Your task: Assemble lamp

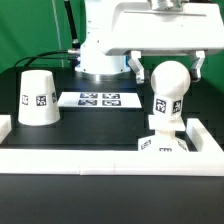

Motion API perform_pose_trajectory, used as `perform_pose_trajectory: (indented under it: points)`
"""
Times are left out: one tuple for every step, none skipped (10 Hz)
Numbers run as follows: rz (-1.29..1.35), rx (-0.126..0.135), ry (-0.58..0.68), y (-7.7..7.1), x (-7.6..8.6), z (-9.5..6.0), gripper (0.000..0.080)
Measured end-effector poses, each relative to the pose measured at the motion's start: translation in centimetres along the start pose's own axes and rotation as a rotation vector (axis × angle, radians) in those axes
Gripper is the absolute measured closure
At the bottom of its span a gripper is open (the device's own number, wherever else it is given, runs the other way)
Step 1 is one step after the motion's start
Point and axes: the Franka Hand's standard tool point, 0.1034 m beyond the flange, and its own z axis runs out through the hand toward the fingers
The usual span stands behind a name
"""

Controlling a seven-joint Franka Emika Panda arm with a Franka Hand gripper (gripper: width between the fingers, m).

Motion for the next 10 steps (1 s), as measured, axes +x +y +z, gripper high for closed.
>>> perform_pose_trajectory:
  points:
    - [-0.001, 0.003, -0.007, -0.1, 0.1, -0.2, 0.0100]
    - [-0.001, 0.006, -0.012, 0.0, 0.5, -0.4, 0.0100]
    - [0.000, 0.005, -0.012, 0.0, 0.5, -0.3, 0.0100]
    - [0.000, 0.006, -0.020, 0.1, 0.2, 0.0, 0.0100]
    - [0.002, 0.009, -0.036, 0.3, 0.1, 0.2, 0.0100]
    - [0.003, 0.005, -0.033, 0.6, -0.2, 0.5, 0.0100]
    - [0.007, 0.011, -0.057, 0.4, -1.1, 1.0, 0.0100]
    - [0.010, 0.041, -0.148, -0.3, -1.6, 1.2, 0.0100]
    - [0.009, 0.054, -0.180, -0.4, -1.2, 1.2, 0.0100]
    - [0.013, 0.076, -0.251, -0.8, -1.5, 1.2, 0.0100]
